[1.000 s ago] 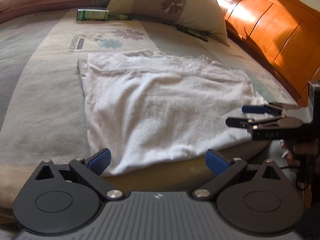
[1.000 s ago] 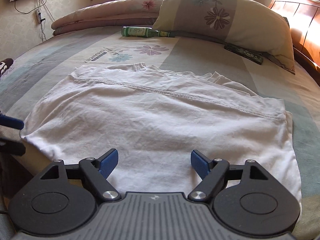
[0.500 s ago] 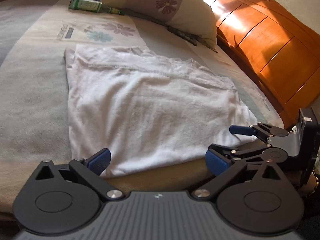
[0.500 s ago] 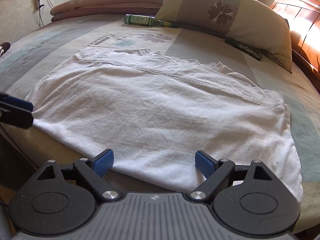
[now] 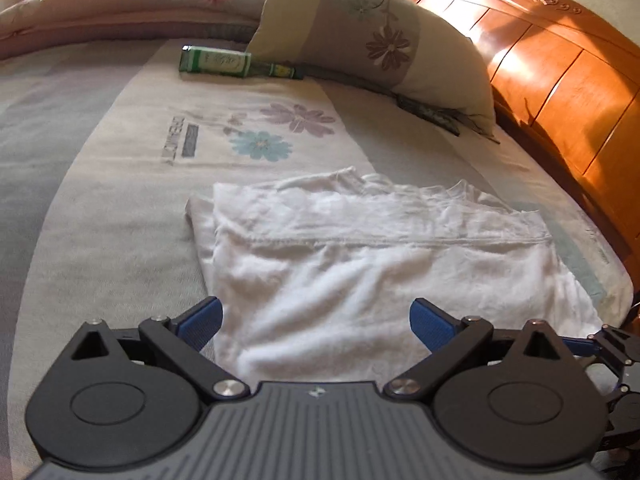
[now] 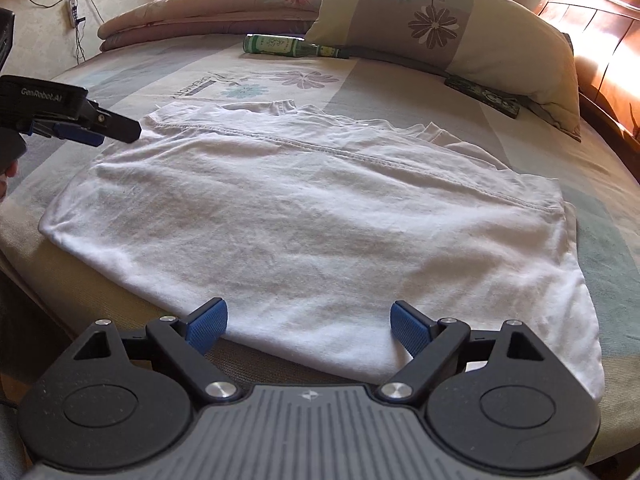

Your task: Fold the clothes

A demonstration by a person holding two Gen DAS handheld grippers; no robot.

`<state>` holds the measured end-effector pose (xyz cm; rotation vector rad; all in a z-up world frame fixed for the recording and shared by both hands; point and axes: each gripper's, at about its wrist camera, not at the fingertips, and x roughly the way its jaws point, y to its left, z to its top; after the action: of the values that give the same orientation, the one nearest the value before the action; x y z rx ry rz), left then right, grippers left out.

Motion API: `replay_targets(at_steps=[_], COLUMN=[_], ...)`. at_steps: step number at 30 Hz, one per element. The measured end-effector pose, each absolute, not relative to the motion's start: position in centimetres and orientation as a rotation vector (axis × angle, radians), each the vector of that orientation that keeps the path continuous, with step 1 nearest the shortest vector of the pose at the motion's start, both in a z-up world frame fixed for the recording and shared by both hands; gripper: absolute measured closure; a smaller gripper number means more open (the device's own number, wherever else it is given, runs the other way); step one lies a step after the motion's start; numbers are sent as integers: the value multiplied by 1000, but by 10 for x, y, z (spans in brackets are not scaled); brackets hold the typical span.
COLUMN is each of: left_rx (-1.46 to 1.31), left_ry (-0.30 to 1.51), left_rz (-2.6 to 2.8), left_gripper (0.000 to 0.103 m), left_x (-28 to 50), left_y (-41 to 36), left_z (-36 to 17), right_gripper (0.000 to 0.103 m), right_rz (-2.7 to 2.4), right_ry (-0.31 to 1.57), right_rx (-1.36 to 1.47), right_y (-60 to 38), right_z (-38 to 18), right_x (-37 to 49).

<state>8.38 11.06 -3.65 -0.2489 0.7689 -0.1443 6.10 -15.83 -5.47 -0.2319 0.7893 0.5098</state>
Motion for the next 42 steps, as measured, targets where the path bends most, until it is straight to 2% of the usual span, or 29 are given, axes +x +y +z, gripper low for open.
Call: replay_targets(at_steps=[4, 11, 15, 21, 27, 29, 30, 36, 42], left_rx=[-254, -185, -271, -217, -238, -234, -239, -324, -159], left_ry=[748, 839, 821, 797, 843, 841, 834, 814, 810], left_rz=[-238, -113, -99, -278, -299, -237, -211, -213, -103], left_gripper=[3, 3, 4, 3, 3, 3, 2, 2, 3], left_x=[103, 143, 144, 152, 172, 178, 180, 187, 193], left_y=[102, 110, 123, 73, 52, 55, 58, 64, 53], left_z=[-29, -67, -52, -32, -56, -58, -57, -49, -55], right_gripper=[11, 11, 11, 11, 10, 5, 0, 0, 0], right_rz=[529, 534, 519, 519, 500, 514, 521, 518, 524], right_ry=[761, 731, 720, 658, 694, 680, 673, 655, 651], right_rx=[-206, -172, -149, -152, -100, -106, -109, -98, -84], right_y=[-158, -163, -174, -171, -173, -173, -173, -172, -174], right_z=[-47, -41, -45, -44, -65, -69, -72, -77, -77], right_x=[66, 80, 86, 115, 145, 141, 139, 140, 140])
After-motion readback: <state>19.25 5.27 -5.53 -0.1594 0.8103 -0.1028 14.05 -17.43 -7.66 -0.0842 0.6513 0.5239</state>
